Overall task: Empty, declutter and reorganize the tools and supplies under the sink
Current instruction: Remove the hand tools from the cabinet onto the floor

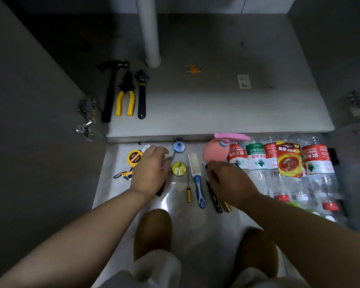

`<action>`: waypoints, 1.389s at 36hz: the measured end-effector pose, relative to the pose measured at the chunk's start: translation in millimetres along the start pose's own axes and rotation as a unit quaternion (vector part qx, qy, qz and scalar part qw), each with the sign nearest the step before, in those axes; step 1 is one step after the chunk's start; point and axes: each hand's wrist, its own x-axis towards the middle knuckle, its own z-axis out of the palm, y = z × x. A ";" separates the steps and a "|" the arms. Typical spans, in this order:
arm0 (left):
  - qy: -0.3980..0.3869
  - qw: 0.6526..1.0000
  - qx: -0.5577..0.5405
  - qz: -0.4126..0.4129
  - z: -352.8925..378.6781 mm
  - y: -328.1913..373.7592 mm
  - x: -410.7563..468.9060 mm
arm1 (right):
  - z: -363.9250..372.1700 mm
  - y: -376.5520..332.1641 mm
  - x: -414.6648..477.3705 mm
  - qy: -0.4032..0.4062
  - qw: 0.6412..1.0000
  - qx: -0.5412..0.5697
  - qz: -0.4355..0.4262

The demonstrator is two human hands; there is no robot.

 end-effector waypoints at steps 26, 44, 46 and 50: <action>0.100 0.958 0.115 -0.242 -69.0 -18.4 173.1 | -8.5 -98.7 159.9 0.036 0.977 0.209 -0.012; 0.035 0.824 -0.536 -0.182 -61.3 40.1 104.3 | -50.3 -101.4 152.4 -0.113 0.679 0.716 0.120; -0.007 0.826 -0.541 -0.157 -57.0 41.9 98.7 | -51.0 -101.8 152.6 -0.097 0.658 0.737 0.122; -0.009 0.848 -0.508 -0.151 -52.0 32.2 105.6 | -50.8 -94.5 152.8 -0.047 0.672 0.727 0.133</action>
